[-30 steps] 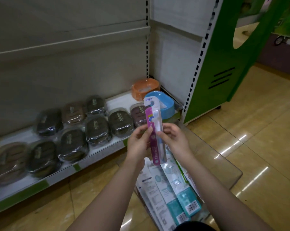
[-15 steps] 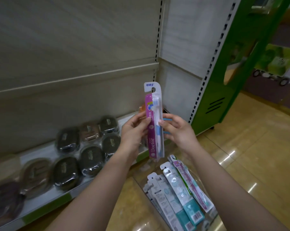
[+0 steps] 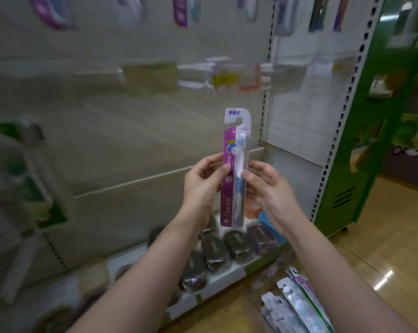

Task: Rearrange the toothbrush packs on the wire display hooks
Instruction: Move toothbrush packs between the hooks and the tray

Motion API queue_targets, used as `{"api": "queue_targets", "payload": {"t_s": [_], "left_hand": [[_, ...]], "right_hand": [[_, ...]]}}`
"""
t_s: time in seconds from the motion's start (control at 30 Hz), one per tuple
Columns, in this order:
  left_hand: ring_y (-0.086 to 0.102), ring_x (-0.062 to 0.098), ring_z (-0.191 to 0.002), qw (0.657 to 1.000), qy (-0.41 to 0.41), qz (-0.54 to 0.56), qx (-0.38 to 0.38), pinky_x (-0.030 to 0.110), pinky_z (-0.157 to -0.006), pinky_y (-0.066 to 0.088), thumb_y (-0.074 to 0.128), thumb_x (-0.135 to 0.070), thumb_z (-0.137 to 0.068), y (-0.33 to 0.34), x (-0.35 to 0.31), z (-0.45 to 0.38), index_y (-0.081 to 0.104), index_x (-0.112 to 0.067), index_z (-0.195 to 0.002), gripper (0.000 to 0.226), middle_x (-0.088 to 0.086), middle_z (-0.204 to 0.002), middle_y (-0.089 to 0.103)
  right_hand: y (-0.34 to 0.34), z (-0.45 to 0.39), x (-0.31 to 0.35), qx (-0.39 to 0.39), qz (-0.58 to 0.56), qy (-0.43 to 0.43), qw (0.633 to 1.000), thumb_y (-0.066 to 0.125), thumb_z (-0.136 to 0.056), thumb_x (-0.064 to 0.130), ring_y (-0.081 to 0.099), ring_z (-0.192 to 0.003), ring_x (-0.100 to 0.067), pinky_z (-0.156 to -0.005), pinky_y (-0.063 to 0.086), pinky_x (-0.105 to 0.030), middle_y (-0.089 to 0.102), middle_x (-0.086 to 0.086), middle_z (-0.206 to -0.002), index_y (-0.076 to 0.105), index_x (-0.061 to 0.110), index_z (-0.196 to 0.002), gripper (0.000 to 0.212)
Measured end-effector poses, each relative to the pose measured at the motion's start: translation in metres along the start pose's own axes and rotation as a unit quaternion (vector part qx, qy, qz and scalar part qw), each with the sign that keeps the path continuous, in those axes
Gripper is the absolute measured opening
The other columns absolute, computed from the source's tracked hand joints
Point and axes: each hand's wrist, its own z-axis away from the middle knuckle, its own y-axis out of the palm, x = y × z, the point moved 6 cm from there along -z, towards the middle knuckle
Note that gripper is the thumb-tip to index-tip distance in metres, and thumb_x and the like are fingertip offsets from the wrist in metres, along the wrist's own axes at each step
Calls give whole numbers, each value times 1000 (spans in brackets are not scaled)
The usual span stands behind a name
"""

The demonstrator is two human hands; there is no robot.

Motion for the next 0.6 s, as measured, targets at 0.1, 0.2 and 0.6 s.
{"api": "queue_targets", "payload": {"t_s": [0.1,0.2,0.6], "left_hand": [[65,12,-75,998,60,-12,8,24,-70,54,63,-2,-86,-13,-48,3,68,-15,-92,15,1,-83,72],[65,14,-79,994,109,-15,7,28,-74,54,65,-4,-85,-25,-88,9,69,-13,-94,14,5,-87,73],[67,12,-81,986,161,-27,-14,26,-74,55,65,-6,-86,-41,-177,22,68,-18,-94,16,1,-89,73]], "right_hand": [[39,3,20,10,-39,-37,999,65,-74,8,68,-77,-14,-70,57,-26,72,-2,-86,61,14,-97,23],[75,11,42,34,-70,-64,995,65,-71,13,69,-78,-13,-68,57,-25,73,-2,-87,62,14,-95,24],[142,16,104,61,-43,-122,990,64,-76,17,69,-92,-19,-74,57,-27,73,-4,-99,62,13,-107,32]]}}
